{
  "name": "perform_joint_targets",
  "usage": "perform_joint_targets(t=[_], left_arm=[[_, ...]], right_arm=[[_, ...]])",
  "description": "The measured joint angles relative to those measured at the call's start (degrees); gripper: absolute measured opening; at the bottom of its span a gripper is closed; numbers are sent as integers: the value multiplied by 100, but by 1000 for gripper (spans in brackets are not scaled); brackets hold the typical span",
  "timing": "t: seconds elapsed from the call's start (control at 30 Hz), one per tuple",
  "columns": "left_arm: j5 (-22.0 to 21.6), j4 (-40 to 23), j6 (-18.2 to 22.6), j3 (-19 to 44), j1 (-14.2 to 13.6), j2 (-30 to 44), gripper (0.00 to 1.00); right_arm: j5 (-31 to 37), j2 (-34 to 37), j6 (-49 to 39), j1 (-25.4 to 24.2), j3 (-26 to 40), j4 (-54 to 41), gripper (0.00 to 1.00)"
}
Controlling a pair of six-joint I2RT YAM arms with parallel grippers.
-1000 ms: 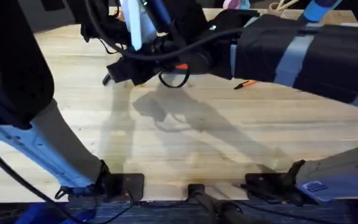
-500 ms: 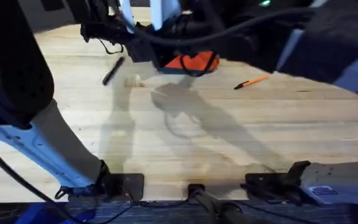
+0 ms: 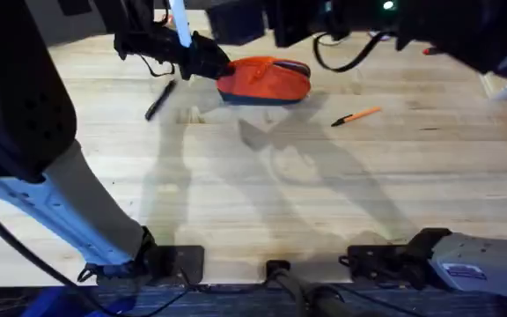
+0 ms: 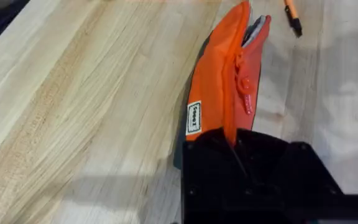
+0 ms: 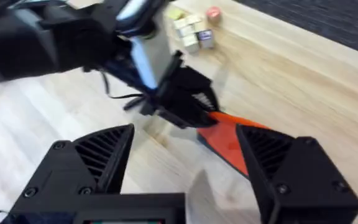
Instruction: Unzip the bag, pick up the pens from the table one at a time and place them inside, then zip the bag closed.
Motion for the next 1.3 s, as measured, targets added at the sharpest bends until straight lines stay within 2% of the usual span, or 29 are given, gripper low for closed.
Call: perform_joint_targets(t=[0.2,0.5,0.8,0.9,1.07,1.2,1.23,1.3], left_arm=[[0,0,0,0,0,0,42],[0,0,0,0,0,2,41],[0,0,0,0,0,2,41],[0,0,0,0,0,2,41],[0,0,0,0,0,0,41],[0,0,0,0,0,2,41],[0,0,0,0,0,2,41],[0,0,0,0,0,2,41]], right_arm=[[44,-21,-1,-244,0,-230,997],[58,-21,-2,-249,0,-250,997],[70,-21,94,-249,0,-734,997],[255,-21,588,-243,0,-935,997],[925,-21,1975,-128,0,-1501,997],[1397,-21,2783,90,0,-1594,997],[1770,-21,3251,239,0,-1594,997],[1879,-21,3442,251,0,-1596,997]])
